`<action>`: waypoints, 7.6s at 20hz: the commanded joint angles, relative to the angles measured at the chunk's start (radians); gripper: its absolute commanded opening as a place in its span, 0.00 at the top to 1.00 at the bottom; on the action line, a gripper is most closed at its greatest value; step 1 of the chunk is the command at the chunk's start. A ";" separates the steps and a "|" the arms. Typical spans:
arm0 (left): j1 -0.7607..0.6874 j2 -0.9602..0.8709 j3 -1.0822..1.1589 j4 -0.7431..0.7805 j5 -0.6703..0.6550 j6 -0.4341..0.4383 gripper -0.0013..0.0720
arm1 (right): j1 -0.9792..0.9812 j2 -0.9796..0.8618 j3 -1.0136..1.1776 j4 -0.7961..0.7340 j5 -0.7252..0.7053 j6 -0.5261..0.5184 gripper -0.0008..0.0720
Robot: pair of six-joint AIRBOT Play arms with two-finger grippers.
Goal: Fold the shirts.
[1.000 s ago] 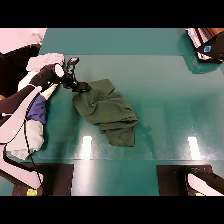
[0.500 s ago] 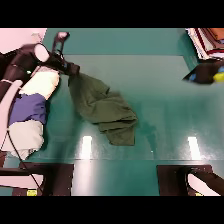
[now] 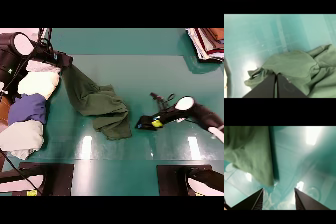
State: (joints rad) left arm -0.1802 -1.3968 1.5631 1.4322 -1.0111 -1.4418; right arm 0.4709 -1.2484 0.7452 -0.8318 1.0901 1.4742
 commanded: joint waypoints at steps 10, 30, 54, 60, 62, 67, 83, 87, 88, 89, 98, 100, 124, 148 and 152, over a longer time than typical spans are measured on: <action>0.000 0.138 0.014 0.037 0.023 0.002 0.95 | 0.101 -0.175 0.299 -0.190 -0.074 0.021 0.97; 0.000 0.614 0.391 -0.006 -0.006 0.003 0.95 | -0.529 0.445 1.104 -0.373 0.232 0.070 0.97; 0.183 -0.038 0.029 0.055 -0.282 0.005 0.24 | -0.397 -0.322 0.986 -0.258 0.355 -0.012 0.51; 0.281 0.256 -0.541 -0.152 -0.298 0.032 0.24 | -0.420 -0.063 0.646 -0.203 0.343 -0.018 0.52; 0.282 0.335 -0.732 -0.277 -0.262 0.032 0.24 | -0.420 0.000 0.569 -0.179 0.311 -0.018 0.52; 0.282 0.417 -1.047 -0.502 -0.182 0.052 0.24 | -0.420 0.089 0.473 -0.180 0.263 -0.017 0.52; 0.087 0.417 -0.869 -0.368 -0.104 -0.001 0.95 | -0.499 0.161 0.359 -0.324 0.376 0.026 0.52; 0.087 0.417 -0.731 -0.363 -0.114 -0.001 0.95 | -0.708 0.246 0.102 -0.323 0.373 0.026 0.29; 0.087 0.417 -0.713 -0.365 -0.111 -0.001 0.95 | -0.760 0.261 0.043 -0.320 0.377 0.026 0.17; 0.087 0.417 -0.703 -0.367 -0.107 -0.002 0.95 | -0.802 0.270 -0.017 -0.311 0.372 0.026 0.18; 0.087 0.417 -0.702 -0.370 -0.097 -0.010 0.95 | -0.662 0.113 -0.145 -0.188 0.059 0.005 0.48; 0.087 0.417 -0.699 -0.367 -0.098 -0.010 0.95 | -0.600 0.055 -0.086 -0.191 0.037 -0.003 0.77; 0.087 0.523 0.503 -0.198 -0.198 -0.043 0.95 | -0.866 0.389 1.258 -0.187 0.431 0.007 0.97; 0.156 -0.288 0.212 -0.082 -0.134 -0.017 0.95 | -0.476 -0.544 1.150 -0.399 0.366 0.050 0.97; 0.164 -0.288 0.058 -0.183 -0.167 0.093 0.95 | -0.453 -0.460 0.932 -0.400 0.319 0.051 0.97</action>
State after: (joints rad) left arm -0.0261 -1.6821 1.7058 1.3262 -1.1469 -1.4254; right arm 0.0044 -1.7508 1.7916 -1.2316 1.4319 1.5291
